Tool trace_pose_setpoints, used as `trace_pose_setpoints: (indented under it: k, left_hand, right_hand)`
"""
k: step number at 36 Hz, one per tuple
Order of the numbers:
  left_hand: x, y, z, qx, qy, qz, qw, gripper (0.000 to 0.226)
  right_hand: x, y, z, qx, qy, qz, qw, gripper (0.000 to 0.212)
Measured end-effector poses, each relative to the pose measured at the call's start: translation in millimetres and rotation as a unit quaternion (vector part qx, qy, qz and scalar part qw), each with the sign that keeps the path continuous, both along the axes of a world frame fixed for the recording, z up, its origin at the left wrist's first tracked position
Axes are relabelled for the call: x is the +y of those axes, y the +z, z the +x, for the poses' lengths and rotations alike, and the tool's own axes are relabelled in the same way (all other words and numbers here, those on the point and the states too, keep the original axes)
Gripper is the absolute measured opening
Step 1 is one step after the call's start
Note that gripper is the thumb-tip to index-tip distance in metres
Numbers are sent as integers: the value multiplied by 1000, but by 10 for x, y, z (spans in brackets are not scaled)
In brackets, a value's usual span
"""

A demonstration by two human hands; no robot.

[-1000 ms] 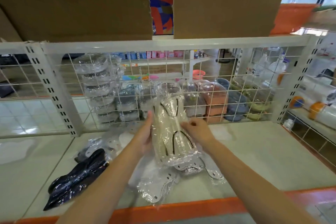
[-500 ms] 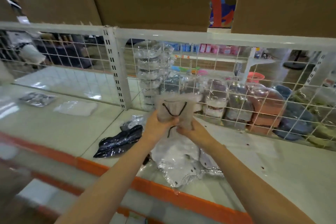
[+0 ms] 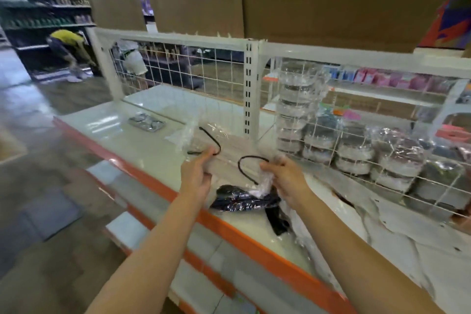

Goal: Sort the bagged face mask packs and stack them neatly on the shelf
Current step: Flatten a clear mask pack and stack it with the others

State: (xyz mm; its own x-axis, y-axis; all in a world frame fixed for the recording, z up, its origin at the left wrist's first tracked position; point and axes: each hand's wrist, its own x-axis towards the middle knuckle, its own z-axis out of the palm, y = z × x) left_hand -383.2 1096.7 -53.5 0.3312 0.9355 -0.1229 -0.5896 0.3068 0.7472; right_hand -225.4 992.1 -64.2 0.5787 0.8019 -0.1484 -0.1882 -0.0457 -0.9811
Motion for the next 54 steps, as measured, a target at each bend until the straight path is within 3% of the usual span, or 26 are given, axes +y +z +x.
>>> trace_pose_setpoints:
  k: [4,7,9,11,16,19,22,24,28,34,48,51,54]
  left_hand:
    - [590,-192,-660,206,34,137,968,28]
    - [944,-394,-988,397,-74,252,879,32]
    - [1197,-442,-1118,463,-97,289,832,38]
    - [1438,-370,-1182,452,-58,311,834,38]
    - [1948,-87,-1254,349,26,339,873,51]
    - [2151,-249,-1319,341,-32,317,885,58]
    - [2258,-651,-1364,411,-105,272,864,67]
    - [2314,-866,-1342,424,-104,257,862,64]
    - [2516,-909,-1191,408,-94,251,872,52]
    - [3099,-645,-1079,349,-33,288,891,57]
    - [4548,67,-1606,353,56,262,897,53]
    - [4790,-62,-1788,357,23,251,900,53]
    - [4936,-439,-1968,389,-45,206,897,47]
  right_hand:
    - [307,-138,-215,-117,-17,-62,991,22]
    - [632,-189,-502,-205,18,-116,972,18]
    - [902,-201,-659,-262,27,-139,955,22]
    - [1125,-128,-801,-285,4,-121,951,19]
    - [1514,61,-1051,-242,-88,16,966,21]
    - [1661,-142,-1159,-222,-88,-28,971,17]
    - [1723,-454,-1220,-186,-67,-121,973,16]
    - [1775,-556,-1235,-183,-78,-125,972,7]
    - [2022,-529,-1218,-181,-95,-158,966,30]
    - [2626,-343,-1135,-155,-125,-48,979,13]
    - [4213,44,-1530,-179,-56,11,982,14]
    - [4462,-103,-1661,-196,-35,-26,980,14]
    - [4592,-397,-1792,-231,2,-130,964,17]
